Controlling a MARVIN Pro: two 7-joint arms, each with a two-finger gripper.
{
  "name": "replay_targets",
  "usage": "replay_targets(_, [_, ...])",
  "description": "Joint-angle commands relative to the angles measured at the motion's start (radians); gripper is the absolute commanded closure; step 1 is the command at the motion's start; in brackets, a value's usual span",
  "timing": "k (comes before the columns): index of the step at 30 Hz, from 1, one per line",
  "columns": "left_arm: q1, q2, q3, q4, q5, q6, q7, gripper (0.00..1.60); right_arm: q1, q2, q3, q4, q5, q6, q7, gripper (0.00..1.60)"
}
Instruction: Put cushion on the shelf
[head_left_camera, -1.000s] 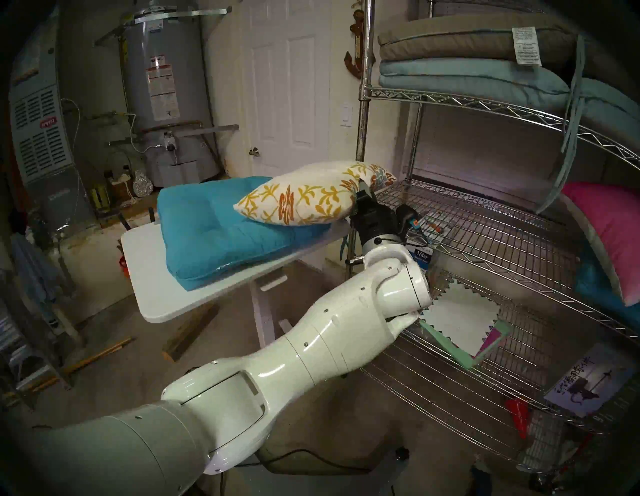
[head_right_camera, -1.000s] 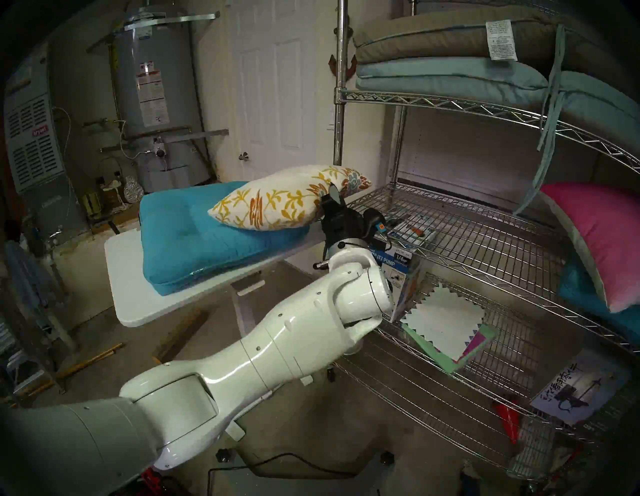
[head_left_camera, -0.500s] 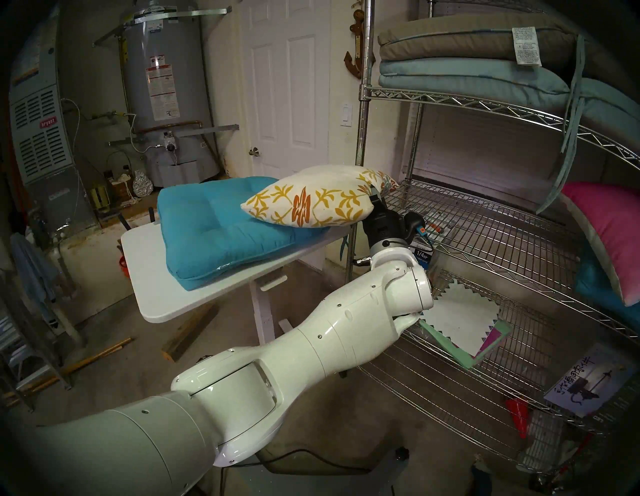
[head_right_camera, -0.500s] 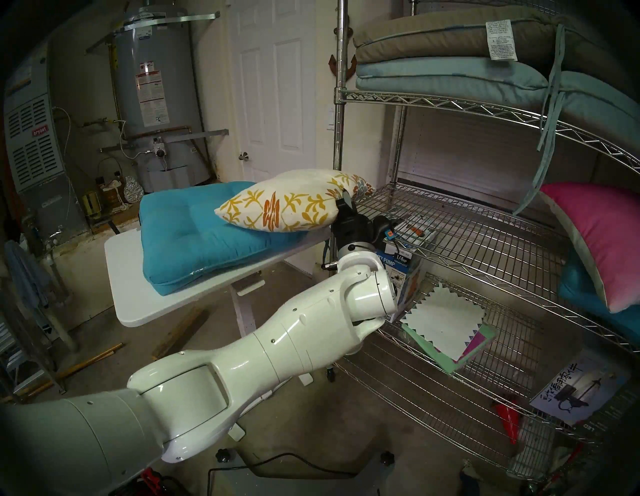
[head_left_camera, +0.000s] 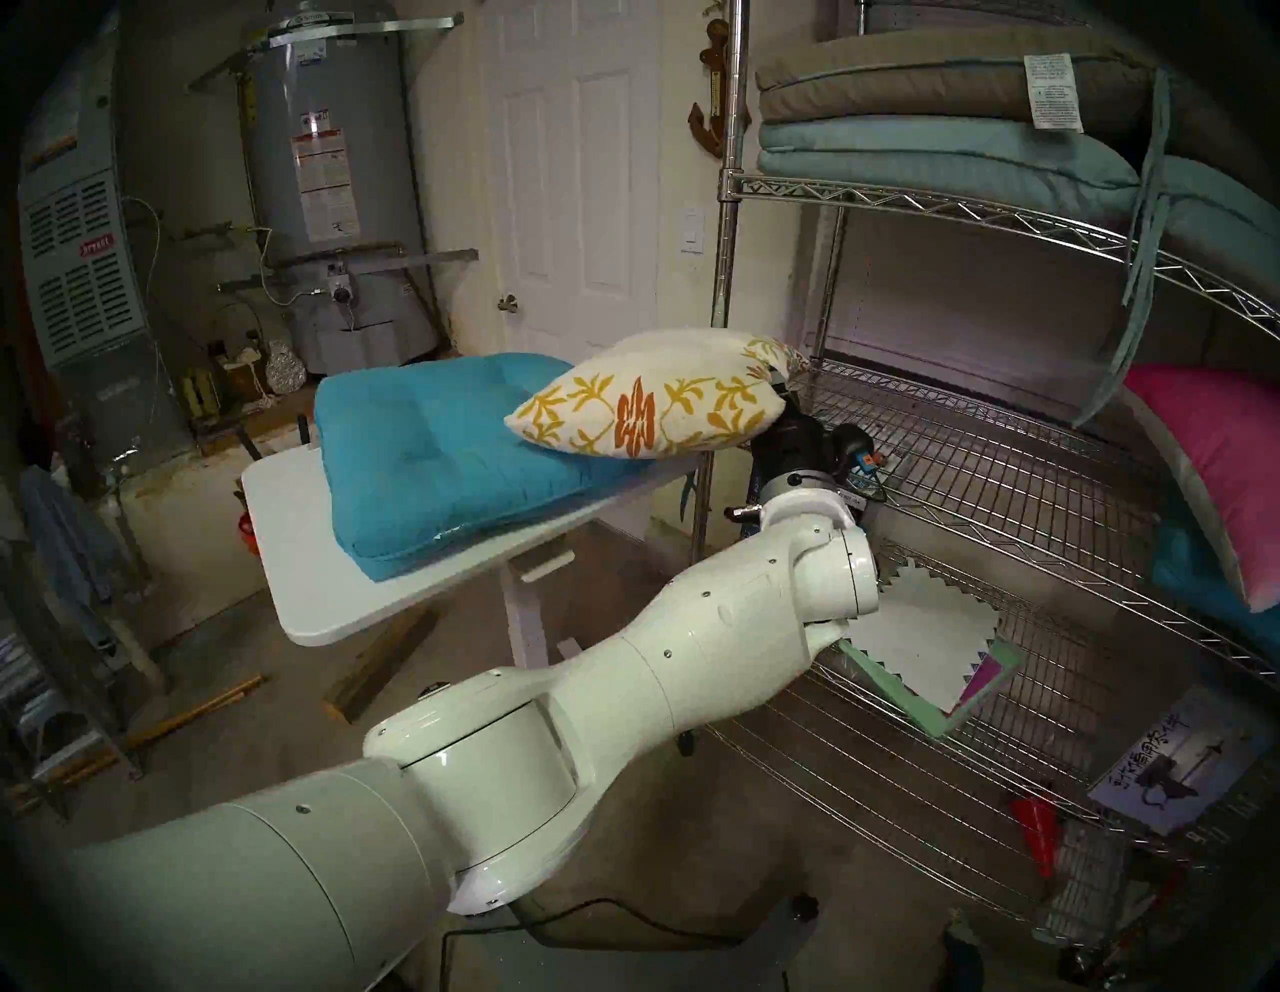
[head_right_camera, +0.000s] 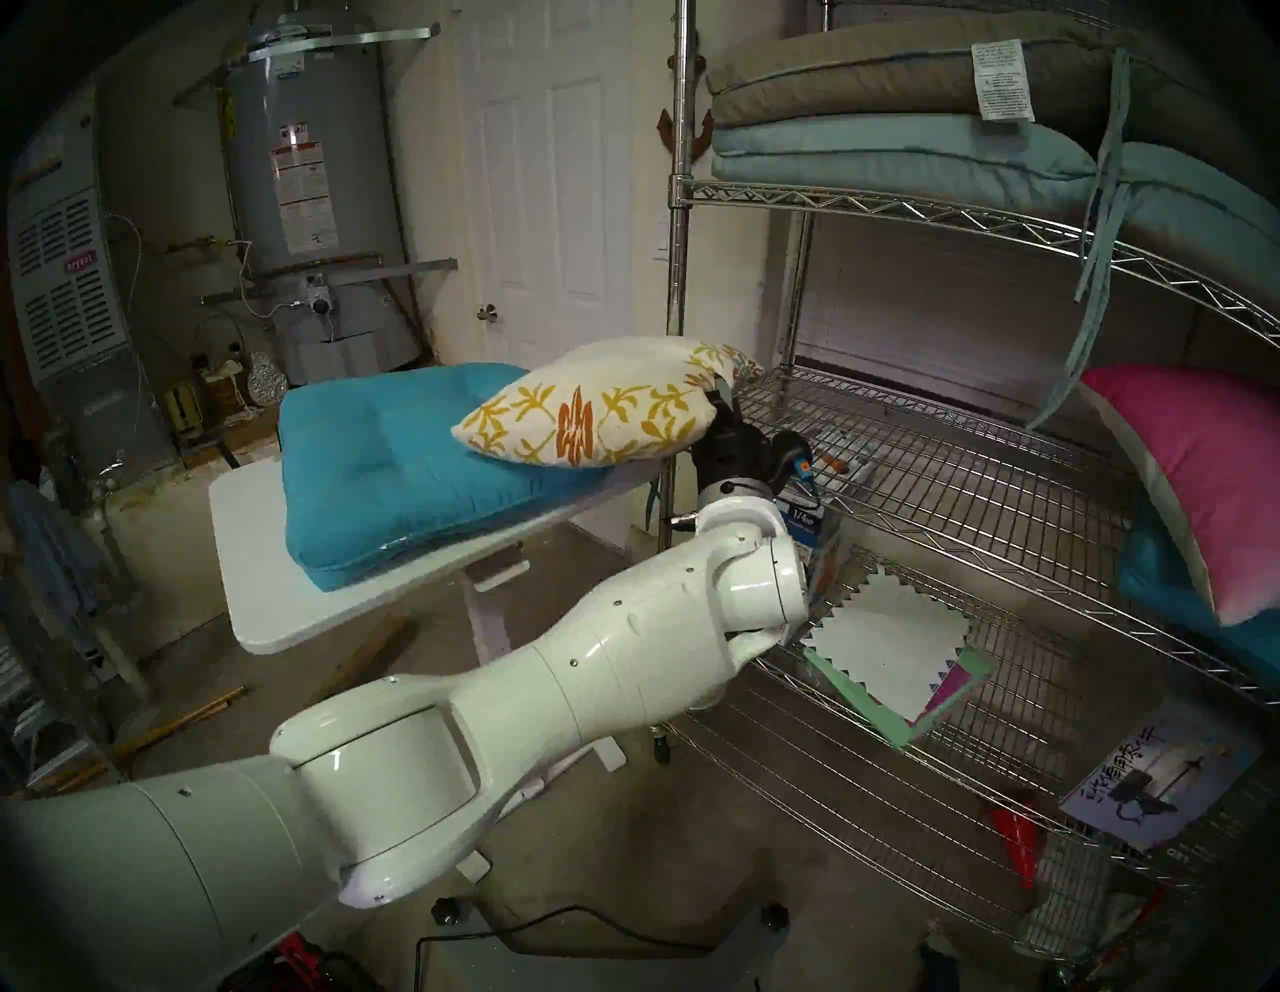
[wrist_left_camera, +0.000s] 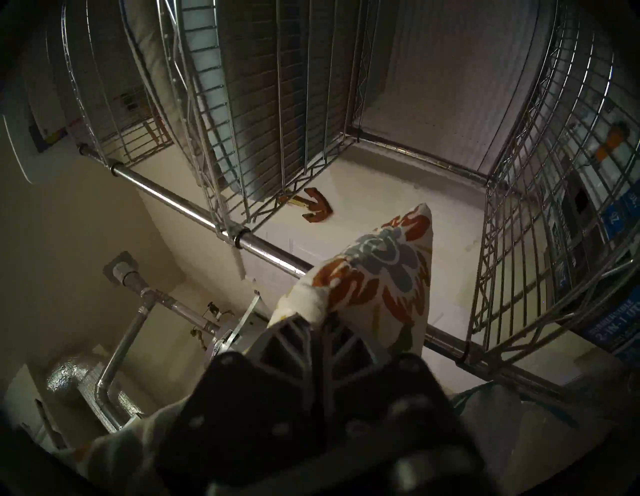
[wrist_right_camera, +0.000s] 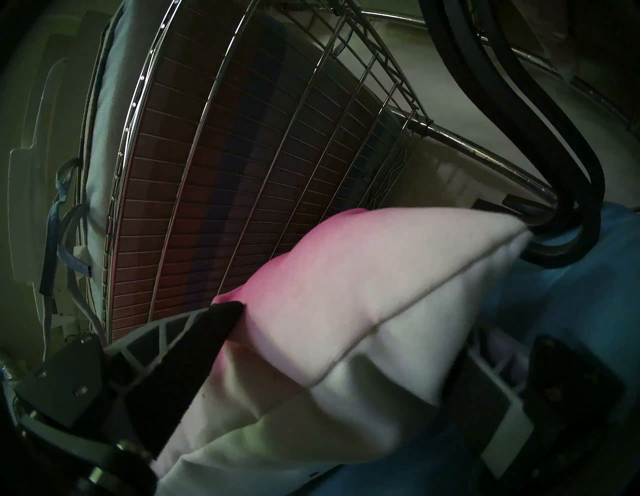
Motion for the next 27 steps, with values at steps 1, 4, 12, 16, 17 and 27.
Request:
replay_targets(1, [-0.075, -0.062, 0.013, 0.009, 0.013, -0.044, -0.003, 1.6, -0.007, -0.021, -0.003, 0.012, 0.0, 0.004, -0.002, 0.0])
replay_targets(4, [-0.086, -0.068, 0.019, 0.028, 0.013, -0.056, -0.004, 1.6, -0.008, -0.021, -0.003, 0.012, 0.0, 0.004, -0.002, 0.0])
replay_targets(12, [-0.115, -0.075, 0.028, 0.069, 0.013, -0.084, -0.007, 1.6, -0.008, -0.021, -0.003, 0.012, 0.0, 0.004, -0.002, 0.0])
replay_targets(16, [-0.126, -0.087, 0.038, 0.091, 0.012, -0.101, -0.011, 1.6, -0.008, -0.021, -0.003, 0.012, 0.0, 0.004, -0.002, 0.0])
replay_targets(17, [-0.129, -0.092, 0.043, 0.098, 0.012, -0.106, -0.013, 1.6, -0.008, -0.021, -0.003, 0.012, 0.0, 0.004, -0.002, 0.0])
replay_targets(27, [-0.148, -0.14, 0.075, 0.146, 0.01, -0.14, -0.031, 1.6, -0.007, -0.021, -0.003, 0.012, 0.0, 0.003, -0.002, 0.0])
